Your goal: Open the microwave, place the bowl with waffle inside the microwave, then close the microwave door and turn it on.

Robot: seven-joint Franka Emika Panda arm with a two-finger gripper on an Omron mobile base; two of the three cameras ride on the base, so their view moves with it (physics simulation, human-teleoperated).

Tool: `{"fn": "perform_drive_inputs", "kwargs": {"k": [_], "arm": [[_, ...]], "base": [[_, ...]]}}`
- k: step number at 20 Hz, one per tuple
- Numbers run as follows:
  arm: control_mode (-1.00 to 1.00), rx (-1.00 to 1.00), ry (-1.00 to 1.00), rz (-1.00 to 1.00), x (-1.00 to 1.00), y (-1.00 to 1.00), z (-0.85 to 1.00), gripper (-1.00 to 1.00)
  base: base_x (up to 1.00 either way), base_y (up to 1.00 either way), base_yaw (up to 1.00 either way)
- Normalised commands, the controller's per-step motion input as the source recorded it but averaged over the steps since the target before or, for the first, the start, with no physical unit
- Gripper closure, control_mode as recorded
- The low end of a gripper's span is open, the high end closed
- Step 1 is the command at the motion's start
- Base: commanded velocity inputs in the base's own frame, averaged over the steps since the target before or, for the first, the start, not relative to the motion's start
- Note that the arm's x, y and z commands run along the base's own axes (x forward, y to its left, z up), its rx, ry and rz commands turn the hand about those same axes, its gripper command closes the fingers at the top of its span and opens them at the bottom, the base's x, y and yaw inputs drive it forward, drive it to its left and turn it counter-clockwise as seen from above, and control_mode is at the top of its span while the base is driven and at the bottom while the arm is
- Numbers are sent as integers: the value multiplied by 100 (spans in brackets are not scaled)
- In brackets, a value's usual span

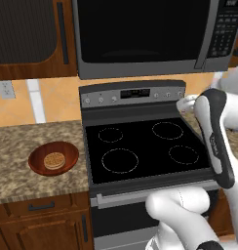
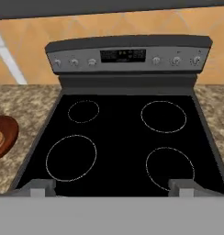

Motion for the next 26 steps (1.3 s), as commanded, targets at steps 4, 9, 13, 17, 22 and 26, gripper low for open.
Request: {"fn": "perform_drive_inputs", "kwargs": {"k": [4, 9, 13, 17, 22, 26], "arm": [[-100, 0, -56, -11, -53, -70, 88, -100], [-100, -2, -30, -29, 3, -48, 98, -100], [-100, 0, -19, -36, 42, -41, 100, -100], [-100, 0, -5, -35, 57, -28, 85, -100], [-100, 1, -6, 4, 5, -28, 6, -100], [-100, 9, -1, 31, 41, -36, 1, -100]], "base": [[0, 0, 0], [0, 0, 0], [0, 0, 0], [0, 0, 0], [0, 0, 0], [0, 0, 0]]}}
